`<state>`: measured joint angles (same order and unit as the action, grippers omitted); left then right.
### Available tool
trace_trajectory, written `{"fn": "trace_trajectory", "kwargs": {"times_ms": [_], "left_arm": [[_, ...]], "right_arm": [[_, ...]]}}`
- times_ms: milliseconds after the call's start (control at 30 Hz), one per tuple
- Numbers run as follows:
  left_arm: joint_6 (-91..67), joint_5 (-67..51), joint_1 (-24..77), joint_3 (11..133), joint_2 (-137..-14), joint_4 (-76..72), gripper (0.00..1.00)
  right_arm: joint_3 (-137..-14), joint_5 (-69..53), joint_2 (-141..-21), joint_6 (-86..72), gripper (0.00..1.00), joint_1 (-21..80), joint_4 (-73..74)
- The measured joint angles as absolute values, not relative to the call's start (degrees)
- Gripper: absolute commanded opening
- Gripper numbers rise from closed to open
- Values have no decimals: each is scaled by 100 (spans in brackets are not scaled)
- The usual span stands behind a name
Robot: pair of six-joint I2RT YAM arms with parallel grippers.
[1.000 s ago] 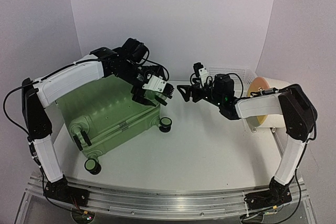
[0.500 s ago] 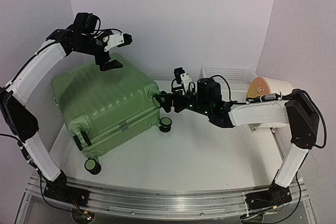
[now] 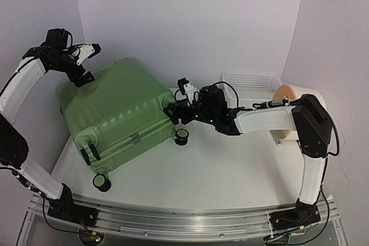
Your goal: Open, take out, and arrange the luggage
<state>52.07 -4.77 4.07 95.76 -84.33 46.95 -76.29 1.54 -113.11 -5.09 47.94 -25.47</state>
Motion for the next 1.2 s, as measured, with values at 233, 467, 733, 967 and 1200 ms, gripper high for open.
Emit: {"fn": "trace_trajectory", "kwargs": {"times_ms": [233,467,733,967,1200], "left_arm": [[5185,-369,-134,9322,-8407,4465,100],[5195,-404,-211,9336,-8412,4401,99],[5154,-1057,-211,9831,-8427,4543,98],[5088,-1588,-209,9831,-8427,4957,97],[5031,-1457,-233,9701,-8486,4906,92]], "right_arm": [[-7652,245,-11314,-228,37,4856,-2514],[-7726,394,-11325,101,21,4754,-2426],[-7933,-507,-11521,620,19,3762,-2386],[-9287,-1744,-12486,1245,26,2880,-2203],[-10664,-2236,-13382,1326,59,2576,-1897]]}}
